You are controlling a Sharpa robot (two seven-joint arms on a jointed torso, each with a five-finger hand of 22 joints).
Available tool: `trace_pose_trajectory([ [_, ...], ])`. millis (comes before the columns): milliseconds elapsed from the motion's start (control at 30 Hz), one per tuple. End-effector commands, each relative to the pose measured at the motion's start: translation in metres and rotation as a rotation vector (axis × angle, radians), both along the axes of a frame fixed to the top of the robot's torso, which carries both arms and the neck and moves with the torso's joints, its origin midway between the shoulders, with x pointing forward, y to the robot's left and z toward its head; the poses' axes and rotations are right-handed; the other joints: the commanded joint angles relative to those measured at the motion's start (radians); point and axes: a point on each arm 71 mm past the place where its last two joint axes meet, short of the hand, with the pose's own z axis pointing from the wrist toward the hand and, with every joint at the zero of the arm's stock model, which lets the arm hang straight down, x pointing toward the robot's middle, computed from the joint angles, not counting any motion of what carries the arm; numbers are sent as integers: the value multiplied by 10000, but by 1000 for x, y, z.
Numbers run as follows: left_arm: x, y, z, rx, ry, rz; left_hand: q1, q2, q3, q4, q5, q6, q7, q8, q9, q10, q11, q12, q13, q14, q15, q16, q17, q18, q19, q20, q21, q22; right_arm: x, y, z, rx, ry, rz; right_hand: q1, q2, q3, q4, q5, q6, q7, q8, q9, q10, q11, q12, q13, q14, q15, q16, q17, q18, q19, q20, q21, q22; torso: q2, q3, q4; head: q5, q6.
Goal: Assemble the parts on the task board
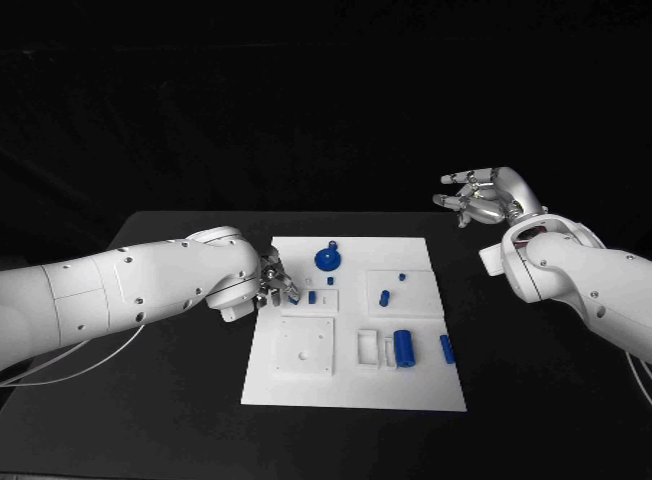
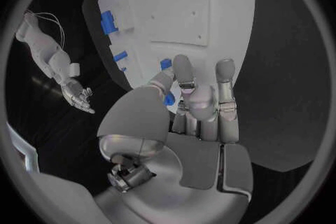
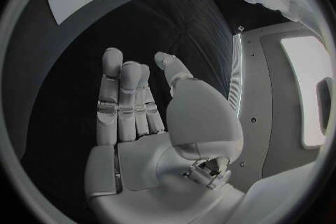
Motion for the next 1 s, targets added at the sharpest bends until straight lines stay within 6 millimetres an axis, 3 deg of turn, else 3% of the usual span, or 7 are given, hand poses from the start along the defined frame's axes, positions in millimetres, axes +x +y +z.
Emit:
trace_pose_trajectory([
  [33, 0, 0, 0, 320, 29, -182, 0, 66, 55, -12, -34, 2268, -1168, 20, 2605, 345, -197, 16, -18, 45, 9, 4, -46, 176, -54, 54, 68, 197, 0, 1, 0, -10, 26, 134, -73, -47, 14, 19, 58, -28, 28, -6, -13, -62, 15, 20, -13, -88, -3, 49, -9, 65, 349, -5, -33, 8, 1, 2, 0, 14, -3],
  [1000, -2, -1, -1, -212, -267, 132, 25, 143, 54, 27, -150, 2257, -1162, -11, 2620, 347, -198, -18, -50, 52, 19, -16, -67, 191, -65, 73, 66, 194, -1, 1, -1, -5, 28, 132, -91, -54, 23, 23, 101, -2, 28, -3, -11, -63, 16, 16, -15, -90, -4, 47, -10, 65, 348, -6, -34, 10, 6, 8, -9, -42, 1],
])
